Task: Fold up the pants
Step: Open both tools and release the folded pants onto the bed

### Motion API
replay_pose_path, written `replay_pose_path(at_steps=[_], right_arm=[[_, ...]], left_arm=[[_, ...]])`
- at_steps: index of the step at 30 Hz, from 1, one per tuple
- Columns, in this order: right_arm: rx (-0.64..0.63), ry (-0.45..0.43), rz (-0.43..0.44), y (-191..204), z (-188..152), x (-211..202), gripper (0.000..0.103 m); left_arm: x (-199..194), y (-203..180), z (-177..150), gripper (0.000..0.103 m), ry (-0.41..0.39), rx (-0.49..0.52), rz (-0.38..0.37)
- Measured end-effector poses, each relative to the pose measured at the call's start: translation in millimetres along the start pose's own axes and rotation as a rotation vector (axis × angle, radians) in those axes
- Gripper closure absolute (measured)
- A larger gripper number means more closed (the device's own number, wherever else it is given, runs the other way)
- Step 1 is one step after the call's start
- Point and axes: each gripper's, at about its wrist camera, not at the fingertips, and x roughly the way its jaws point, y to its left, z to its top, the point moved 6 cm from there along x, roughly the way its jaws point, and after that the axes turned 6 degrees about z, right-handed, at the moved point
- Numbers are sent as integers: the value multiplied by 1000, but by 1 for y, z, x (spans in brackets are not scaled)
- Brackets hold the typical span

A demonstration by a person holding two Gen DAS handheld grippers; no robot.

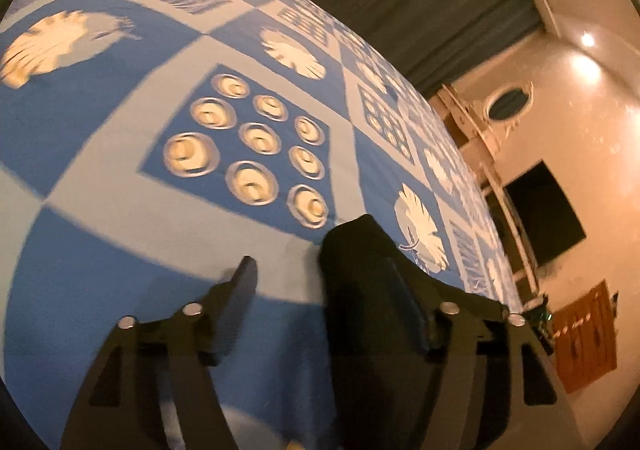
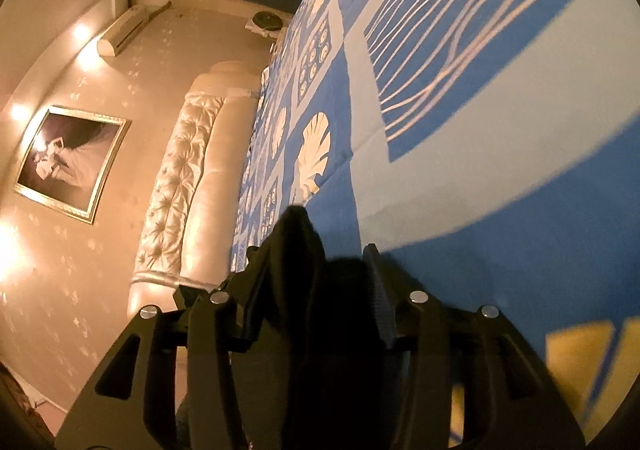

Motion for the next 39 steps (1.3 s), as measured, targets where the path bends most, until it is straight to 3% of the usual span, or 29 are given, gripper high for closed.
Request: replay_pose_path(at_steps=[8,14,24,31,34,39], right_arm=[[85,-49,32,-13,-38,-57,58],[100,-49,-24,-16,-80,-89,58],[89,-94,-235,-5,-124,-104,54],[-67,-72,-411,20,-156,-90,24],[-139,-61,-484,30,-170,-81,19],[-221,-67,-582,41,-189,-76,18]], left_arm=[[-39,30,-32,34,-4,-112,37],[-59,23,-72,34,17,-105,91],[-89,5,-131,34,51,-80,184],[-105,-8,-156,31,10,-47,314],[-108,-18,-167,28,13,1,351],[-110,-45,-181,23,-16,163,418]])
